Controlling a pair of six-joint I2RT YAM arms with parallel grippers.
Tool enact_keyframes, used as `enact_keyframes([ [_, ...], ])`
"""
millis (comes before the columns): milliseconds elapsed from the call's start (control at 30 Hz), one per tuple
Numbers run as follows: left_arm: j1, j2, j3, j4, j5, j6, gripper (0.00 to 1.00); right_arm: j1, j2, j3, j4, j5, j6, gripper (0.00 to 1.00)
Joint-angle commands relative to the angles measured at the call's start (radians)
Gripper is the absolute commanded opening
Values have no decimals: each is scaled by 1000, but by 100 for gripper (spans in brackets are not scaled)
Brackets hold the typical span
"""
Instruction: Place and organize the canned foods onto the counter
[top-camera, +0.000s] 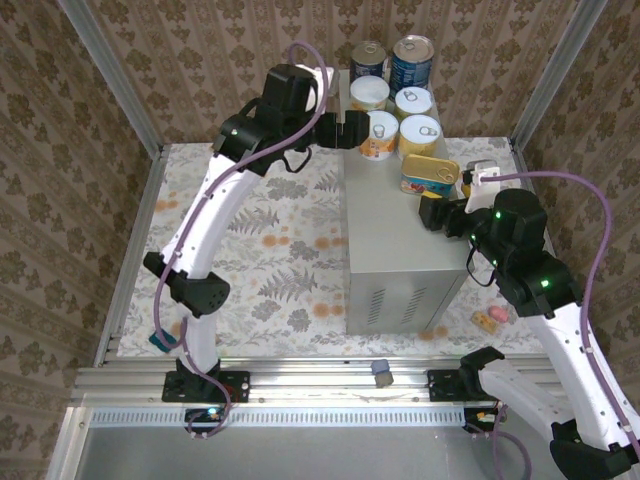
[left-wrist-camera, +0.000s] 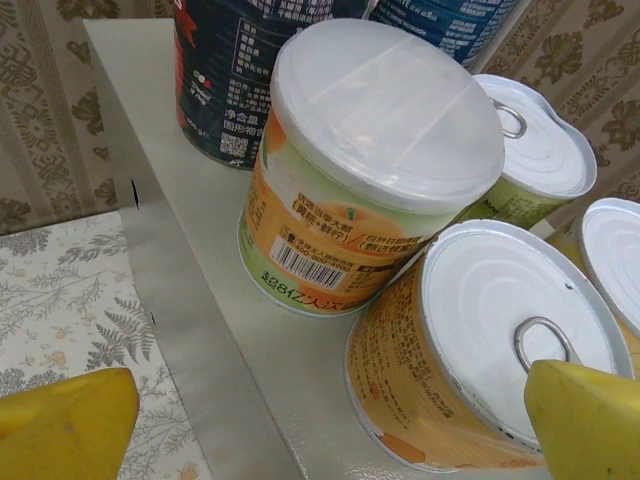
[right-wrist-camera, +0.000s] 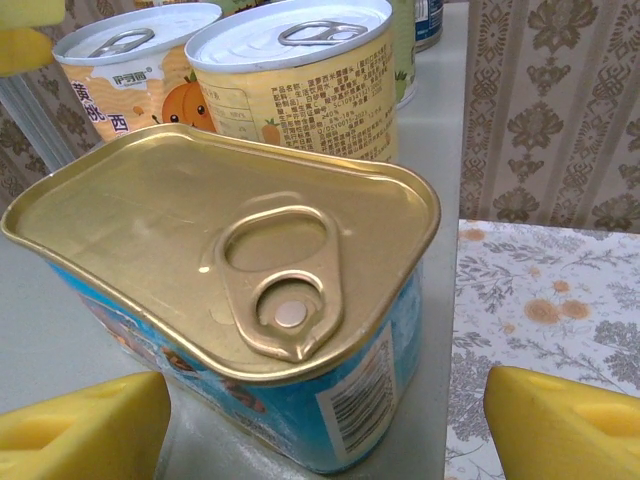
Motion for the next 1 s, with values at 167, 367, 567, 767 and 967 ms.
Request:
enact_keyframes([
  [167,12,43,51,10,29,-41,100,-7,-16,-34,-73,-26,-9,84],
  [367,16,60,52,-3,22,-53,100,-10,-21,-33,-79,-24,-10,84],
  [567,17,41,24,-29,-4,-61,100,-14,-21,-34,-75,-27,-9,84],
  [767,18,-15,-68,-25,-28,-64,100,-15,-17,-37,-67,-31,-7,84],
  [967,25,-75,-162,2,-40,-70,99,-15,-15,-38,-56,-34,-5,84],
])
